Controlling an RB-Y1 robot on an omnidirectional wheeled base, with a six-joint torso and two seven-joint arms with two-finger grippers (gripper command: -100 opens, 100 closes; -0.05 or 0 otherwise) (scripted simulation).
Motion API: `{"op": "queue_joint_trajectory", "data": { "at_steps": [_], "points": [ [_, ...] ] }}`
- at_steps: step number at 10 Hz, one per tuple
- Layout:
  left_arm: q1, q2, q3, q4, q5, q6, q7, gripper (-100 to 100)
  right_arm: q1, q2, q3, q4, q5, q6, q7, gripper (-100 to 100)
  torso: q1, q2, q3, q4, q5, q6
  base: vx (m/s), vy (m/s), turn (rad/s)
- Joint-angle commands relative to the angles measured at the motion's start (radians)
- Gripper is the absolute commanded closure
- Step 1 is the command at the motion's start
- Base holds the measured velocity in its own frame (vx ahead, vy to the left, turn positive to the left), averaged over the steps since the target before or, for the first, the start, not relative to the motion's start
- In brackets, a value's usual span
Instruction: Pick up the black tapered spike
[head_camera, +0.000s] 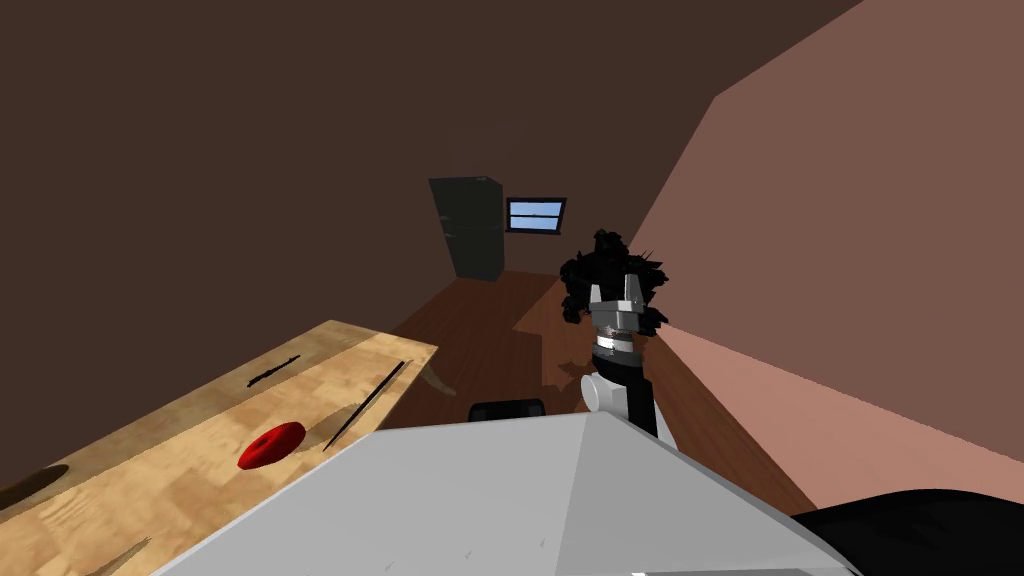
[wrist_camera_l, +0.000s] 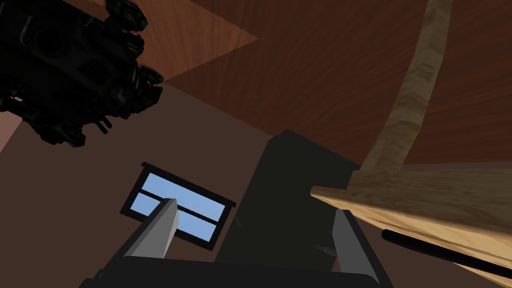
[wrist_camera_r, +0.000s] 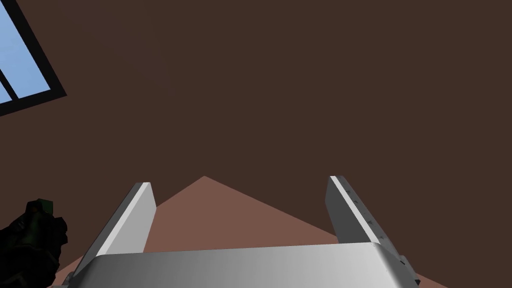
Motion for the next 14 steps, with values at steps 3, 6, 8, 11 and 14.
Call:
{"op": "queue_joint_trajectory", "data": {
  "at_steps": [3, 6, 8, 11, 14],
  "points": [
    [0.023, 0.067, -0.039, 0.126, -0.004, -0.003, -0.048, -100, 0.0, 0.0, 0.0, 0.0, 0.0, 0.0, 0.0, 0, -0.001, -0.002, -0.001, 0.0, 0.0, 0.0, 0.127, -0.018, -0.023],
    [0.035, 0.1, -0.058, 0.174, -0.007, -0.003, -0.07, -100, 0.0, 0.0, 0.0, 0.0, 0.0, 0.0, 0.0, 0, 0.0, -0.001, -0.001, 0.0, 0.0, 0.0, 0.122, -0.01, -0.013],
    [0.035, 0.1, -0.058, 0.204, -0.007, -0.003, -0.07, -100, 0.0, 0.0, 0.0, 0.0, 0.0, 0.0, 0.0, 0, 0.0, -0.003, -0.002, -0.001, 0.0, 0.0, 0.096, -0.01, -0.004],
    [0.046, 0.132, -0.078, 0.262, -0.01, -0.002, -0.09, -100, 0.0, 0.0, 0.0, 0.0, 0.0, 0.0, 0.0, 0, 0.001, -0.003, -0.001, 0.0, 0.0, 0.0, 0.105, 0.008, -0.015],
    [0.062, 0.192, -0.116, 0.371, -0.017, 0.002, -0.123, -100, 0.0, 0.0, 0.0, 0.0, 0.0, 0.0, 0.0, 0, 0.001, -0.003, -0.002, -0.001, 0.0, 0.0, 0.148, 0.011, -0.021]
  ]
}}
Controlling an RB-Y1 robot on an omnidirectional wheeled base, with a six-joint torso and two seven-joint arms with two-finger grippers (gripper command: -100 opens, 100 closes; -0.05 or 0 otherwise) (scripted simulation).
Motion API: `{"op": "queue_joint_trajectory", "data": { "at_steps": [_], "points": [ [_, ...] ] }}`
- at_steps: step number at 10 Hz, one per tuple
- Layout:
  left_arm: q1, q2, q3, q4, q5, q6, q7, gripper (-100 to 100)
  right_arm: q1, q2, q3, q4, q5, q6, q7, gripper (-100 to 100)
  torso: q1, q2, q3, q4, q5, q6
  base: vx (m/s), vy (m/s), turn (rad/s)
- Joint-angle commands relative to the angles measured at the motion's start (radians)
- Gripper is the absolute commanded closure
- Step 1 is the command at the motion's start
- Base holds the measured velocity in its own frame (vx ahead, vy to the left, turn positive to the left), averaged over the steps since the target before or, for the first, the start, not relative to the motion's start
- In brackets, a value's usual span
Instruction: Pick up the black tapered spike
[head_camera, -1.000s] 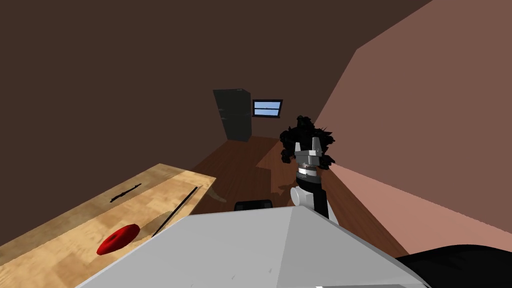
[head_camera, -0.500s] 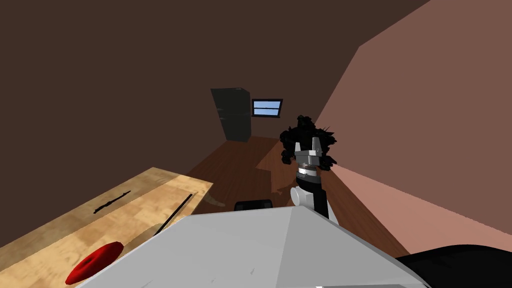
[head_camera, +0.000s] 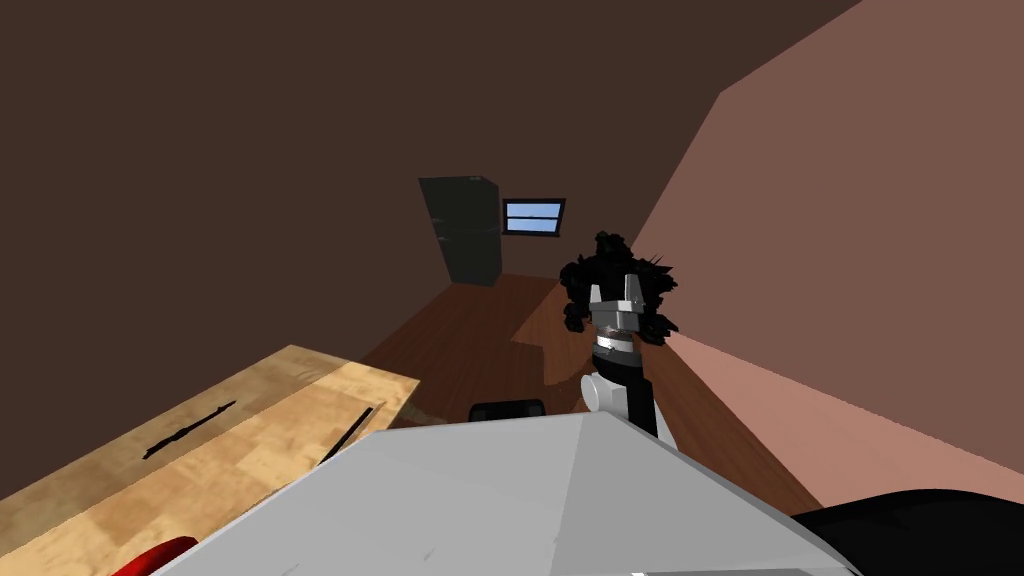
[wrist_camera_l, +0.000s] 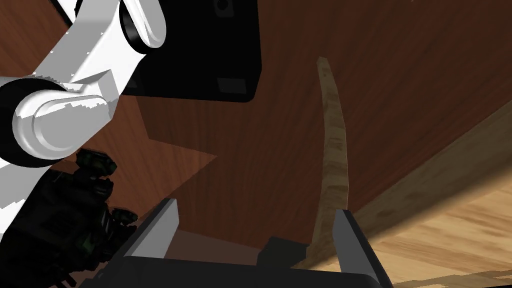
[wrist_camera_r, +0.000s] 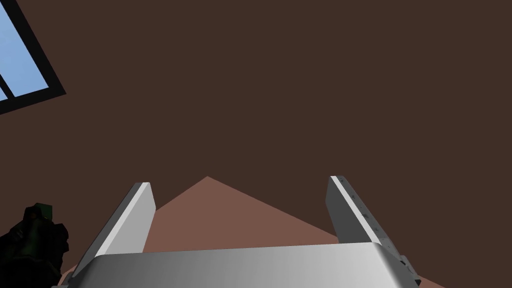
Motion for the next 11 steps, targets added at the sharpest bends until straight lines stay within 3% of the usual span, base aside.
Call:
{"op": "queue_joint_trajectory", "data": {
  "at_steps": [1, 2, 4, 7, 11],
  "points": [
    [0.012, 0.042, -0.027, 0.05, -0.005, 0.008, -0.022, -100, 0.0, 0.0, 0.0, 0.0, 0.0, 0.0, 0.0, 0, 0.0, 0.0, 0.0, 0.0, 0.0, 0.0, 0.283, -0.008, -0.05],
    [0.012, 0.042, -0.027, 0.075, -0.005, 0.008, -0.022, -100, 0.0, 0.0, 0.0, 0.0, 0.0, 0.0, 0.0, 0, -0.002, -0.006, -0.003, -0.001, 0.0, 0.0, 0.23, 0.001, -0.009],
    [0.013, 0.087, -0.065, 0.159, -0.013, 0.017, -0.04, -100, 0.0, 0.0, 0.0, 0.0, 0.0, 0.0, 0.0, 0, 0.0, -0.003, -0.002, -0.001, 0.0, 0.0, 0.198, 0.035, -0.031],
    [-0.008, 0.124, -0.12, 0.253, -0.027, 0.036, -0.05, -100, 0.0, 0.0, 0.0, 0.0, 0.0, 0.0, 0.0, 0, 0.003, -0.011, -0.006, -0.002, 0.001, 0.0, 0.32, 0.082, -0.042],
    [-0.075, 0.11, -0.195, 0.321, -0.049, 0.064, -0.04, -100, 0.0, 0.0, 0.0, 0.0, 0.0, 0.0, 0.0, 0, 0.003, -0.006, -0.004, -0.002, 0.001, 0.0, 0.271, 0.104, -0.036]
  ]
}}
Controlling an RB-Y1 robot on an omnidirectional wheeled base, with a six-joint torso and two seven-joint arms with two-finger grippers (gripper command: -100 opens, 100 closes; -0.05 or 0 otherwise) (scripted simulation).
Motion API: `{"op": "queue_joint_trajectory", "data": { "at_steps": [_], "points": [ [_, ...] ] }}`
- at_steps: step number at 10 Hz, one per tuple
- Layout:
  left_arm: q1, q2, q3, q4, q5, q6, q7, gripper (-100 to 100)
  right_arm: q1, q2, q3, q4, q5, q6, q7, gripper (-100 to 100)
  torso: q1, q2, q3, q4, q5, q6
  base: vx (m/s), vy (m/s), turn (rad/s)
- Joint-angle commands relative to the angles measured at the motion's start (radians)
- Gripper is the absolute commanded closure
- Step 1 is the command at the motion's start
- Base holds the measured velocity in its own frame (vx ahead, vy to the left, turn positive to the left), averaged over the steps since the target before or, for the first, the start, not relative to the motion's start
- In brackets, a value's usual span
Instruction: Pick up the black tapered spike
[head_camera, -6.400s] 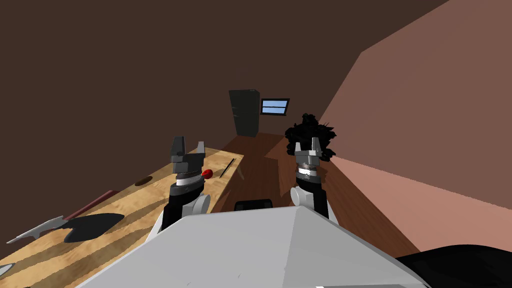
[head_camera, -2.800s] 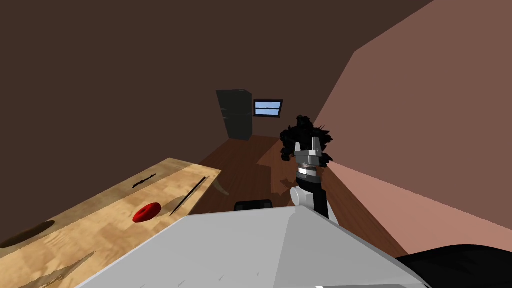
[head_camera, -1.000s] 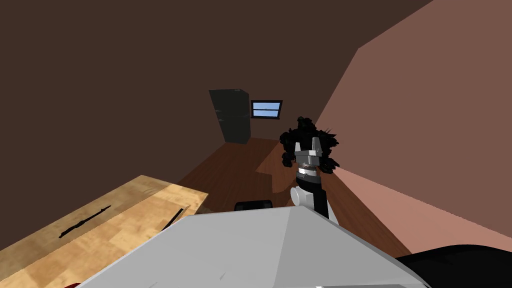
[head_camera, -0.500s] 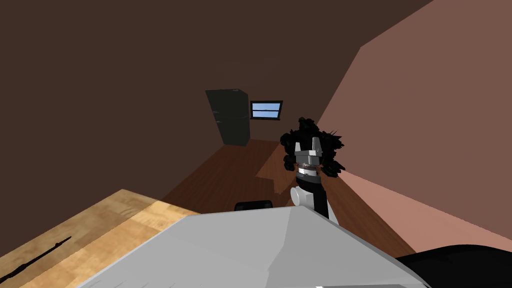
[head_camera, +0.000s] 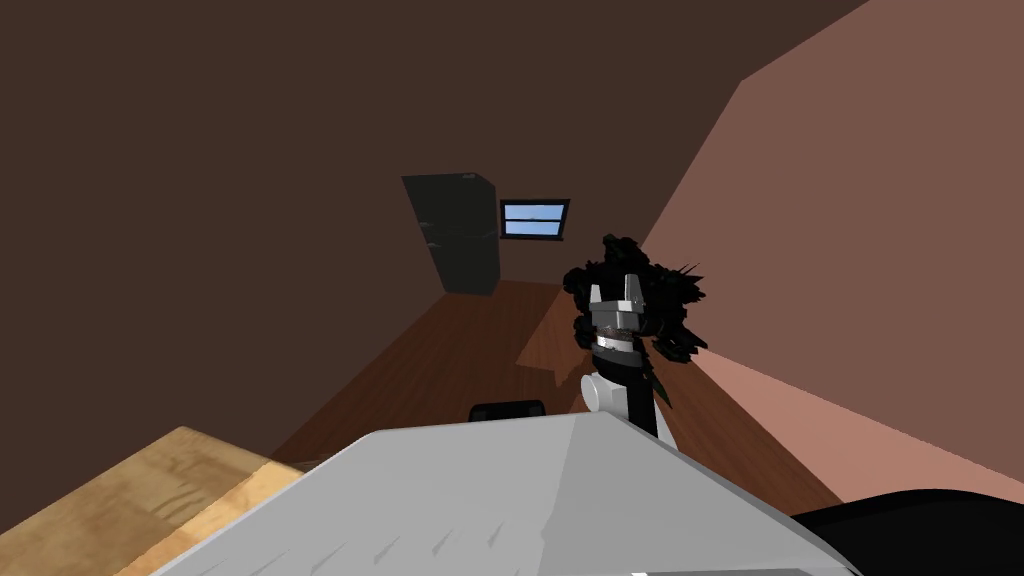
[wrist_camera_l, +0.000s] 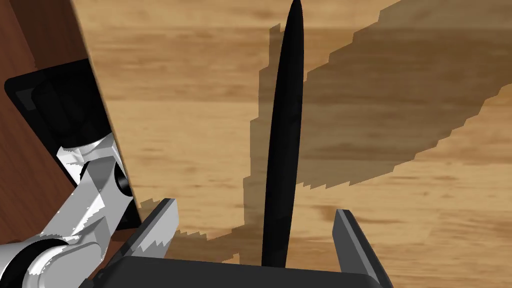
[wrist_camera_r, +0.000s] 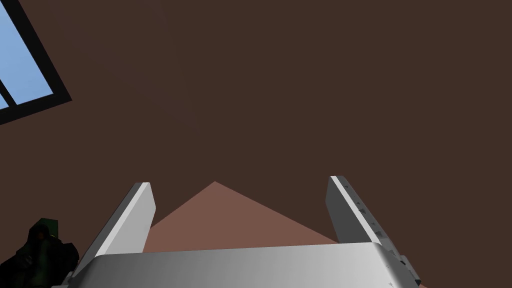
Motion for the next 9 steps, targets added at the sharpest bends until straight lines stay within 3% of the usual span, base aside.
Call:
{"op": "queue_joint_trajectory", "data": {
  "at_steps": [1, 2, 3, 4, 6, 8, 9],
  "points": [
    [-0.025, -0.013, -0.026, 0.008, -0.008, 0.013, 0.007, -100, 0.0, 0.0, 0.0, 0.0, 0.0, 0.0, 0.0, 0, 0.0, 0.0, 0.0, 0.0, 0.0, 0.0, 0.232, 0.104, -0.029],
    [-0.006, -0.003, -0.013, -0.014, -0.003, 0.016, 0.003, -100, 0.0, 0.0, 0.0, 0.0, 0.0, 0.0, 0.0, 0, 0.0, 0.002, 0.001, 0.0, 0.0, 0.0, 0.091, 0.039, -0.012],
    [-0.006, -0.003, -0.014, -0.017, -0.003, 0.021, 0.004, 0, 0.0, 0.0, 0.0, 0.0, 0.0, 0.0, 0.0, 0, -0.004, 0.009, 0.005, 0.001, -0.001, -0.001, 0.019, 0.009, -0.003],
    [-0.034, -0.033, -0.016, -0.006, -0.015, 0.044, 0.01, -100, 0.0, 0.0, 0.0, 0.0, 0.0, 0.0, 0.0, 0, -0.007, 0.014, 0.008, 0.003, -0.002, -0.001, -0.027, 0.026, -0.066],
    [-0.061, -0.062, -0.019, 0.006, -0.028, 0.067, 0.016, -100, -0.001, 0.0, 0.0, 0.0, 0.0, 0.0, 0.0, 0, -0.005, 0.022, 0.012, 0.005, -0.001, -0.001, -0.074, 0.043, -0.056],
    [-0.064, -0.063, -0.02, 0.017, -0.028, 0.057, 0.015, -100, -0.001, 0.0, 0.0, 0.0, 0.0, 0.0, 0.0, 0, -0.006, 0.022, 0.013, 0.005, -0.001, -0.001, -0.03, 0.012, -0.005],
    [-0.063, -0.063, -0.019, 0.014, -0.028, 0.06, 0.015, 100, -0.001, 0.0, 0.0, 0.0, 0.0, 0.0, 0.0, 0, -0.007, 0.02, 0.012, 0.004, -0.002, -0.001, 0.0, 0.0, 0.0]
  ]
}}
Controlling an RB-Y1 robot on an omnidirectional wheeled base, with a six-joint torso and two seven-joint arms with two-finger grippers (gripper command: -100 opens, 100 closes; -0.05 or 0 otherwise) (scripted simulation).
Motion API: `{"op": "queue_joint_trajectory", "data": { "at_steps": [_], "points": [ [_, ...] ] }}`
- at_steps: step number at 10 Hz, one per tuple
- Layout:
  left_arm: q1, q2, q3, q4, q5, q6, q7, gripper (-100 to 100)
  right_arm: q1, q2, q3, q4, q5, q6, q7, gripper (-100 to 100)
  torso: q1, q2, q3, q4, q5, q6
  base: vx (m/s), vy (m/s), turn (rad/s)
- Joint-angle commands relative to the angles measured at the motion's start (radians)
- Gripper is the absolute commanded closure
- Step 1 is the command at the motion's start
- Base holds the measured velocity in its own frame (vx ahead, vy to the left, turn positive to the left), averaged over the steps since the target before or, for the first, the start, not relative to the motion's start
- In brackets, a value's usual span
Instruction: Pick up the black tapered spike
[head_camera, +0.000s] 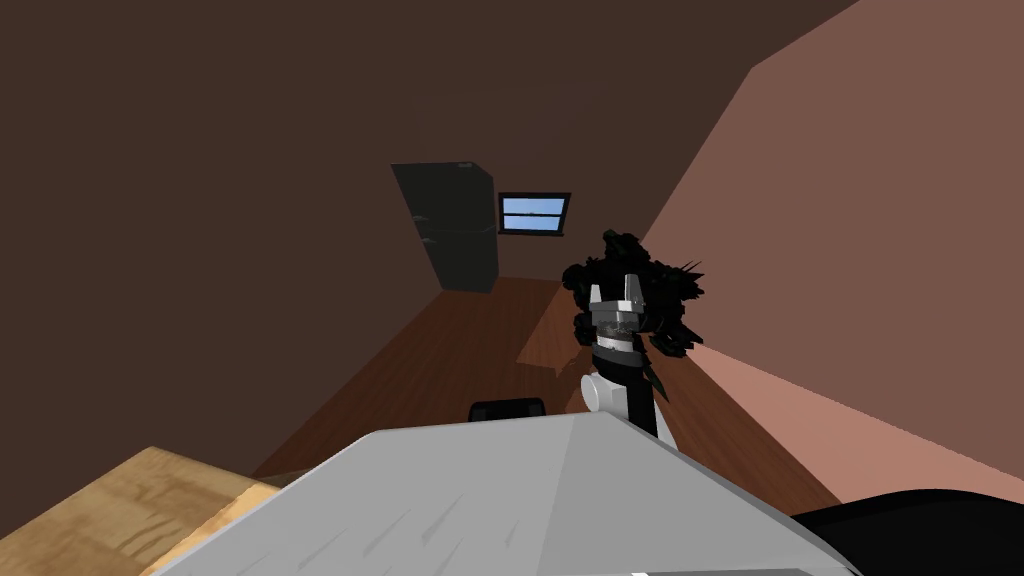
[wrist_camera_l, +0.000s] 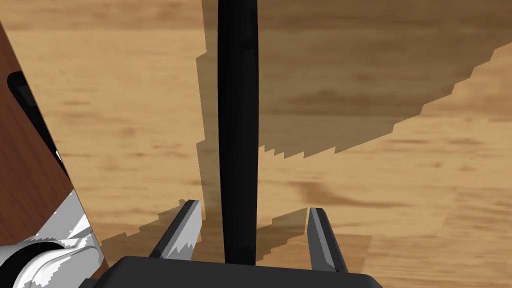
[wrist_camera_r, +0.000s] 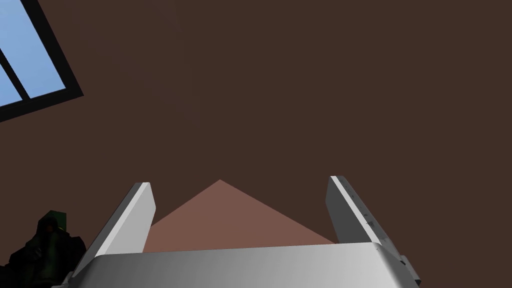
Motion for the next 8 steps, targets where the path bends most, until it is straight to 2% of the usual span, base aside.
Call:
{"op": "queue_joint_trajectory", "data": {
  "at_steps": [1, 4, 5, 6, 8],
  "points": [
    [0.0, 0.0, 0.0, 0.0, 0.0, 0.0, 0.0, 100, 0.0, 0.0, 0.0, 0.0, 0.0, 0.0, 0.0, 0, 0.0, 0.0, 0.0, 0.0, 0.0, 0.0, -0.002, -0.005, 0.008],
    [0.001, -0.001, -0.001, 0.0, 0.0, -0.001, 0.0, 100, 0.0, 0.0, 0.0, 0.0, 0.0, 0.0, 0.0, 0, 0.003, 0.0, 0.0, 0.0, 0.001, 0.001, 0.0, 0.0, 0.0],
    [0.001, -0.001, -0.001, 0.0, 0.0, -0.001, 0.0, 0, 0.0, 0.0, 0.0, 0.0, 0.0, 0.0, 0.0, 0, 0.003, 0.0, 0.0, 0.0, 0.001, 0.001, 0.0, 0.0, 0.0],
    [0.029, 0.031, 0.004, -0.019, 0.013, -0.015, -0.005, 100, 0.0, 0.0, 0.0, 0.0, 0.0, 0.0, 0.0, 0, 0.003, 0.0, 0.0, 0.0, 0.001, 0.001, 0.038, -0.021, 0.065],
    [0.057, 0.061, 0.006, -0.031, 0.026, -0.038, -0.011, 100, 0.0, 0.0, 0.0, 0.0, 0.0, 0.0, 0.0, 0, 0.0, -0.004, -0.002, -0.001, 0.0, 0.0, 0.083, -0.042, 0.054]
  ]
}}
